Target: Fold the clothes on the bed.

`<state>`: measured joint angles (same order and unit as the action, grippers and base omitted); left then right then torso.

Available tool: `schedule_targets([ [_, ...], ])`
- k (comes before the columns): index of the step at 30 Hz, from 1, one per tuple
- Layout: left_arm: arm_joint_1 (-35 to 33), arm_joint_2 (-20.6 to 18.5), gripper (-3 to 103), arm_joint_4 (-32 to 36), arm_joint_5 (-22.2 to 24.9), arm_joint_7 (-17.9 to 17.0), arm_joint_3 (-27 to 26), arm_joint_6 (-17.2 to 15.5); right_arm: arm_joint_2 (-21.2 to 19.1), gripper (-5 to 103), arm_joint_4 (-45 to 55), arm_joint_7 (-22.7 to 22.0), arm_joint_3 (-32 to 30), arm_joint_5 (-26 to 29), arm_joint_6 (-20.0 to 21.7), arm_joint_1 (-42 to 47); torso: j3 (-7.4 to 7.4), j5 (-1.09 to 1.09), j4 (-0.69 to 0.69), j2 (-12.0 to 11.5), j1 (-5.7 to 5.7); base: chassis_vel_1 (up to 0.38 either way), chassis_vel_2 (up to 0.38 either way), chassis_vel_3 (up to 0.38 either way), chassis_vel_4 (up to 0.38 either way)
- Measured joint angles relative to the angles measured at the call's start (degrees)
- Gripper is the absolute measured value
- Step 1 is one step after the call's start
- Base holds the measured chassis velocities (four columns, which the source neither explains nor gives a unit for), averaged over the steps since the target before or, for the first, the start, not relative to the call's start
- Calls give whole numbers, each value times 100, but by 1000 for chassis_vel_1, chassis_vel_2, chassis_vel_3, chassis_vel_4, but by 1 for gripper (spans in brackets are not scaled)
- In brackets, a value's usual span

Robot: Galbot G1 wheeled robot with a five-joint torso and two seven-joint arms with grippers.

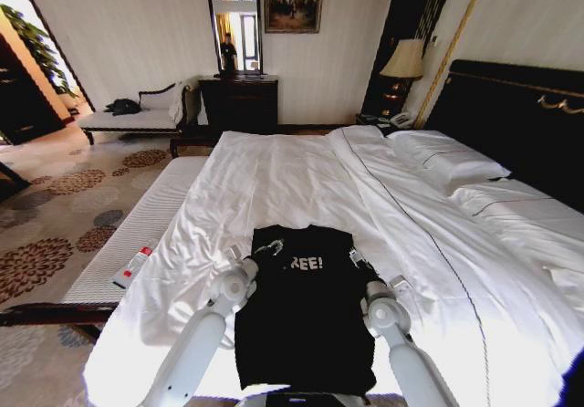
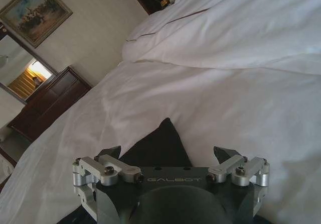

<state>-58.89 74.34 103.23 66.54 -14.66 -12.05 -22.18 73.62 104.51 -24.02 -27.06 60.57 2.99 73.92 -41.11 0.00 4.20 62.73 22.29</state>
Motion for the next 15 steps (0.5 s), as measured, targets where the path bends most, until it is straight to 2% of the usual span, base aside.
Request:
schedule_targets([
  [1,-11,0,75,0,26,-13,-49,0,2,100,3,0,4,-4,-1,2,0,0,0,0,0,0,0,0,0],
  [2,-11,0,75,0,26,-13,-49,0,2,100,3,0,4,-4,-1,2,0,0,0,0,0,0,0,0,0],
  [5,-123,-15,90,0,166,-122,-481,-3,-12,100,8,1,19,-21,-3,12,0,0,0,0,0,0,0,0,0],
  [7,-148,-22,90,1,140,-132,-548,-2,-23,100,7,0,19,-18,-3,7,0,0,1,0,0,0,0,0,0],
  [9,-277,-39,98,0,-103,-150,-840,33,-101,100,-32,1,8,24,-3,-68,0,0,0,0,0,0,0,0,0],
  [15,-462,-136,100,-48,-414,-418,-1325,0,-471,100,-291,86,-118,226,94,-299,0,2,-2,0,0,0,0,0,0],
])
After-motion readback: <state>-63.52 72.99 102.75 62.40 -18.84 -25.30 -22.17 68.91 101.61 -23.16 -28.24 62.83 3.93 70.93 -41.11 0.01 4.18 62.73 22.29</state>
